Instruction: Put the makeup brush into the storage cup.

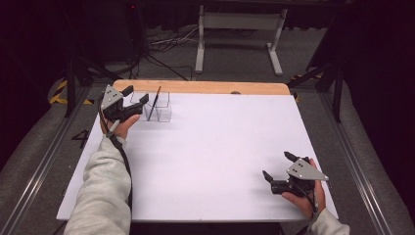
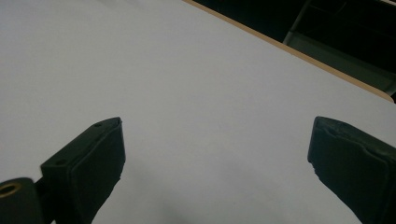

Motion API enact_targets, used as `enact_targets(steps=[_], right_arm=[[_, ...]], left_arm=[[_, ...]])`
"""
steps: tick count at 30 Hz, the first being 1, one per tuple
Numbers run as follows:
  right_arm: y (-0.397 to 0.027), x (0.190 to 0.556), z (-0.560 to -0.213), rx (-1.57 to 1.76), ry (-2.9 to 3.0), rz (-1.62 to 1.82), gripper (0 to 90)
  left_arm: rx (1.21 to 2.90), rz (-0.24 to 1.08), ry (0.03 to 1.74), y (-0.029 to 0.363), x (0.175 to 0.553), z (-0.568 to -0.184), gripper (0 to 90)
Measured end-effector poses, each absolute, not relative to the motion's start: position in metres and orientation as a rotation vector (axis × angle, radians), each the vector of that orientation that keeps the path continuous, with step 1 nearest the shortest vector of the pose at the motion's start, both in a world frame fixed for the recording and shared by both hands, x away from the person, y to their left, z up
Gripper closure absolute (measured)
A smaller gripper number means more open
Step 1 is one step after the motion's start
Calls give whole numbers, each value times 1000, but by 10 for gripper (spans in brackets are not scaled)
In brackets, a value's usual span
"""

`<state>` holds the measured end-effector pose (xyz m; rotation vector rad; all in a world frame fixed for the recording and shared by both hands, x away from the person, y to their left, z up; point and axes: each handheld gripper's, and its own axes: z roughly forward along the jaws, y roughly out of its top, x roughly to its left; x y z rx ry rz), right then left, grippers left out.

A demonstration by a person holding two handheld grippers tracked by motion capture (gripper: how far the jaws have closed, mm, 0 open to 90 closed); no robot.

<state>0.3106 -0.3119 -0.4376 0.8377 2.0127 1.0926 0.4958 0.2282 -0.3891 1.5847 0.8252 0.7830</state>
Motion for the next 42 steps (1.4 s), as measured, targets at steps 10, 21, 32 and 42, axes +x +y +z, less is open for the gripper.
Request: enact_targets(steps=[10, 21, 32, 42], right_arm=[[-312, 311, -438, 837, 2013, 1093, 49], [-311, 310, -438, 836, 2013, 1092, 49], [-311, 310, -438, 838, 2013, 1094, 49], [-310, 310, -438, 837, 2013, 1095, 49]], left_arm=[[1599, 776, 844, 227, 492, -389, 84], [1624, 760, 784, 226, 487, -392, 29], [1617, 781, 783, 225, 481, -387, 20], [1639, 775, 732, 217, 473, -385, 24]])
